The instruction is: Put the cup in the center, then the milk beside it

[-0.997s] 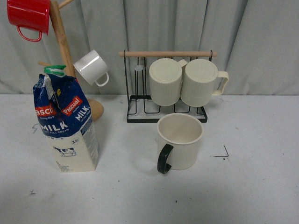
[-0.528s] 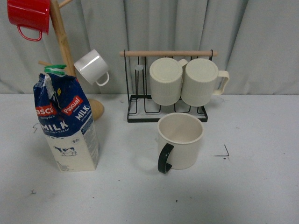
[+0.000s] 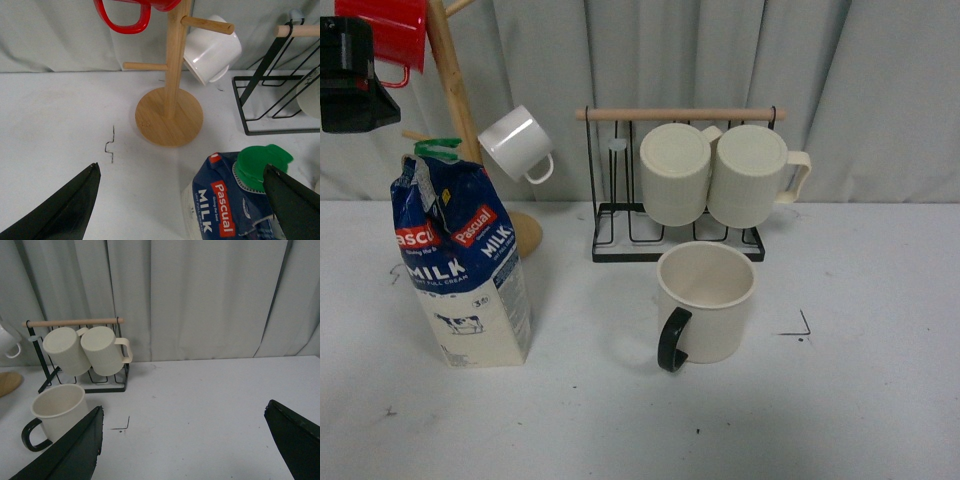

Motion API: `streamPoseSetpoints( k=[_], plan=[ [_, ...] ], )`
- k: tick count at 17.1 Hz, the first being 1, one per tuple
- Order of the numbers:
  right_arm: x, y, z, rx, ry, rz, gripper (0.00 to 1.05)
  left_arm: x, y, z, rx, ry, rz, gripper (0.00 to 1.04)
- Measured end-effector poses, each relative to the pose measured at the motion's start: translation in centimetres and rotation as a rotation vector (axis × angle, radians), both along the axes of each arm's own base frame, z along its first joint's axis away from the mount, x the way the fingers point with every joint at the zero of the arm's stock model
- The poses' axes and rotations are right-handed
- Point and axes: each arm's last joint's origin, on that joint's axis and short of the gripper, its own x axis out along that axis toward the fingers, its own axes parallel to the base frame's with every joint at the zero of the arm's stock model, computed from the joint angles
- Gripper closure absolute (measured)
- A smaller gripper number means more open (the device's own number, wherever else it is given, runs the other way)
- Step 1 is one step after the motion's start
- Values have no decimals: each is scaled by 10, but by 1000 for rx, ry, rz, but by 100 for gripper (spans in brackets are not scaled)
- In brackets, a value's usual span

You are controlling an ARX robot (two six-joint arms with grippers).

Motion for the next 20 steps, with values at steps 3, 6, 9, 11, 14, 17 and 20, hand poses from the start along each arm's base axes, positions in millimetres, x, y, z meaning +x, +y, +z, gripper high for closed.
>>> streamPoseSetpoints(
  k=[3,6,9,11,14,17,20],
  plan=[
    [0,0,0,0,0,0,6,18,5,-7,29,12,16,7],
    [0,0,0,0,0,0,6,20,1,-18,20,64,-18,7],
    [0,0,0,0,0,0,6,23,-12,-23,16,90,-40,7],
    [0,0,0,0,0,0,6,26,-14,-29,11,104,-43,7],
    [0,0,0,0,0,0,6,27,-11,-30,15,101,-35,7],
    [0,0,0,0,0,0,6,28,5,-32,11,106,-20,7],
    [0,0,0,0,0,0,6,27,19,-33,-9,116,-29,7]
  ],
)
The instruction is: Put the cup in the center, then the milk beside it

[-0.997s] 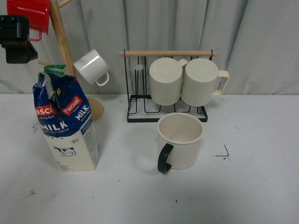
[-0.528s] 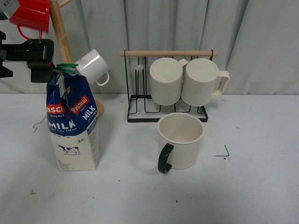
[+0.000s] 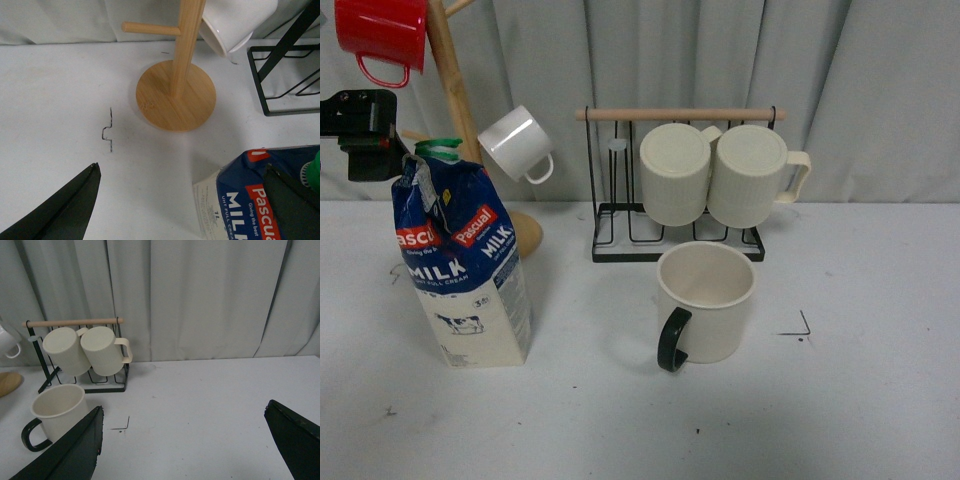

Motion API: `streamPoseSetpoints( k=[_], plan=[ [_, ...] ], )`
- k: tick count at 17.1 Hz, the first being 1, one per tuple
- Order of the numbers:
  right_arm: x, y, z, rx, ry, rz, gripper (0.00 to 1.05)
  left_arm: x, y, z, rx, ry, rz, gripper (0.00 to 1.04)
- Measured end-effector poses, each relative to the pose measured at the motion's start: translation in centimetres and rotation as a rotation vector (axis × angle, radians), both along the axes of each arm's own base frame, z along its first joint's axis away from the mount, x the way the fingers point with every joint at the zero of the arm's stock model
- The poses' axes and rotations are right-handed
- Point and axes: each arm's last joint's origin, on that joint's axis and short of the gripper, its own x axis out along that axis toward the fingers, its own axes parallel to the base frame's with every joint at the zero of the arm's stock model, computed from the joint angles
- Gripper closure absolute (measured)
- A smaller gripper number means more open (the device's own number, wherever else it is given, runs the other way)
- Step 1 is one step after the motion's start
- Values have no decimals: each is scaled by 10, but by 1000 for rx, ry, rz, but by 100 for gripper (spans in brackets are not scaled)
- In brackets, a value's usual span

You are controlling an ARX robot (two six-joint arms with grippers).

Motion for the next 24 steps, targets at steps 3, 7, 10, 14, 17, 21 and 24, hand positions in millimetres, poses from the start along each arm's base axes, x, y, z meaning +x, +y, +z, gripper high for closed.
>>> streamPoseSetpoints(
  k=[3,7,10,14,17,21,24],
  plan=[
    [0,0,0,0,0,0,6,-2,14,12,-13,-18,17,7],
    [0,0,0,0,0,0,6,-6,21,44,6,-83,13,7],
    [0,0,0,0,0,0,6,-13,10,60,-51,-74,-73,7],
    [0,0,0,0,0,0,6,-22,-33,72,-141,-42,-301,7],
    [0,0,0,0,0,0,6,-15,-36,56,-71,15,-282,7],
    [0,0,0,0,0,0,6,-9,-31,46,32,40,-215,7],
    [0,0,0,0,0,0,6,-11,-39,41,32,48,-237,7]
  ],
)
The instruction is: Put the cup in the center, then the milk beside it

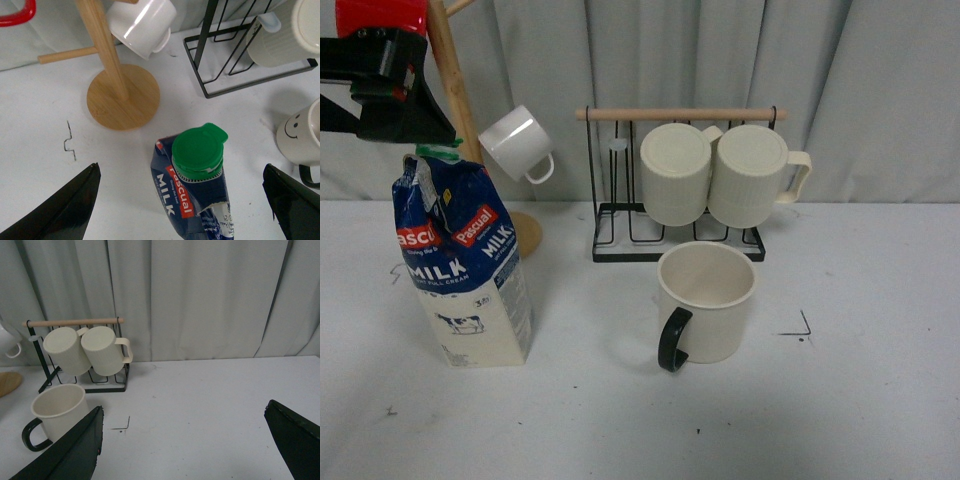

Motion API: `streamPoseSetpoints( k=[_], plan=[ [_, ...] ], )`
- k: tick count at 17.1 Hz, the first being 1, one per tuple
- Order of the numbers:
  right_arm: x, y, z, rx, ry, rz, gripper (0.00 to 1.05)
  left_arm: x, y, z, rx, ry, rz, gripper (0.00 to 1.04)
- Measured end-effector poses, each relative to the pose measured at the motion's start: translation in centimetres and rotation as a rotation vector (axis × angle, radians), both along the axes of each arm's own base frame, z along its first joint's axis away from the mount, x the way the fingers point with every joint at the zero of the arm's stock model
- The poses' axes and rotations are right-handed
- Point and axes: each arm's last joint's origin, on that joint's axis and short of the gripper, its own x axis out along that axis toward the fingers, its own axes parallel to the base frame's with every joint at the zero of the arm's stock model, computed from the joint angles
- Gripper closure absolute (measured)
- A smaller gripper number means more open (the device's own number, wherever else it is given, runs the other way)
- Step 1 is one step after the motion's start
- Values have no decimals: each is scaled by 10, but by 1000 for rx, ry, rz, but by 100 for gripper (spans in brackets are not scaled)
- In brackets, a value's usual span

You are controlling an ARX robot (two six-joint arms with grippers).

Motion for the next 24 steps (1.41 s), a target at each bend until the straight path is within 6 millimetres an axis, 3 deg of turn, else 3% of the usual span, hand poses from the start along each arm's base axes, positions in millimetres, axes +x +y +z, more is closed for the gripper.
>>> streamPoseSetpoints(
  k=[11,12,14,18,20,24],
  plan=[
    [0,0,0,0,0,0,6,9,-20,-39,84,61,47,8],
    [0,0,0,0,0,0,6,8,-23,-42,84,65,48,17],
    [0,0,0,0,0,0,6,8,-31,-44,82,57,44,46],
    [0,0,0,0,0,0,6,8,-31,-44,76,54,82,92],
    [0,0,0,0,0,0,6,6,-36,-42,69,55,86,101],
    [0,0,0,0,0,0,6,-2,-46,-32,82,62,75,101]
  ],
)
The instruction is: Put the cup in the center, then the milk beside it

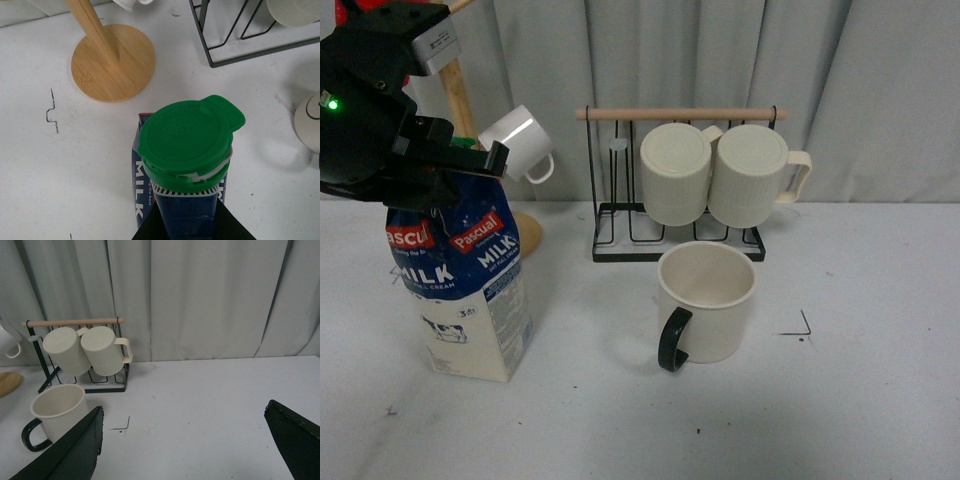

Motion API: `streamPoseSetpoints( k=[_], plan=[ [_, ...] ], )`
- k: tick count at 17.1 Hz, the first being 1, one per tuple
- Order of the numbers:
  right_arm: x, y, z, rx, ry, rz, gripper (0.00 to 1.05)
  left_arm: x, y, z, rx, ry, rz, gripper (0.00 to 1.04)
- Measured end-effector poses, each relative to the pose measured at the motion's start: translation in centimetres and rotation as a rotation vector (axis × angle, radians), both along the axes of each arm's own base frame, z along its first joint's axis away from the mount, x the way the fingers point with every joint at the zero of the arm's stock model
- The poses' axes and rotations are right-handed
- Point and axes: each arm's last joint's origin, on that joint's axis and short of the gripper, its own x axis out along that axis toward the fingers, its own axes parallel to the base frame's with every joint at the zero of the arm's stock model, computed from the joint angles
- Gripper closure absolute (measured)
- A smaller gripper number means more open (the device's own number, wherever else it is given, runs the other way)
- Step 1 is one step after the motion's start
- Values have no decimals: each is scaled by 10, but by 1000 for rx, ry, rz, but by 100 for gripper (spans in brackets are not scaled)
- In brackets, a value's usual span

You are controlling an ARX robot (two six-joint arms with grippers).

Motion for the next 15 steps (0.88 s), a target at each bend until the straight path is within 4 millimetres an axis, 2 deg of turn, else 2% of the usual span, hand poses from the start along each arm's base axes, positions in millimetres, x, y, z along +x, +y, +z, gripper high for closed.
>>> streamPoseSetpoints(
  k=[6,9,12,15],
  plan=[
    [0,0,0,0,0,0,6,-1,-42,29,-56,-107,-44,101],
    [0,0,0,0,0,0,6,-1,-53,25,-69,-102,-36,101],
    [0,0,0,0,0,0,6,3,-64,10,-61,-82,-9,101],
    [0,0,0,0,0,0,6,4,-71,10,-92,-108,1,101]
  ],
)
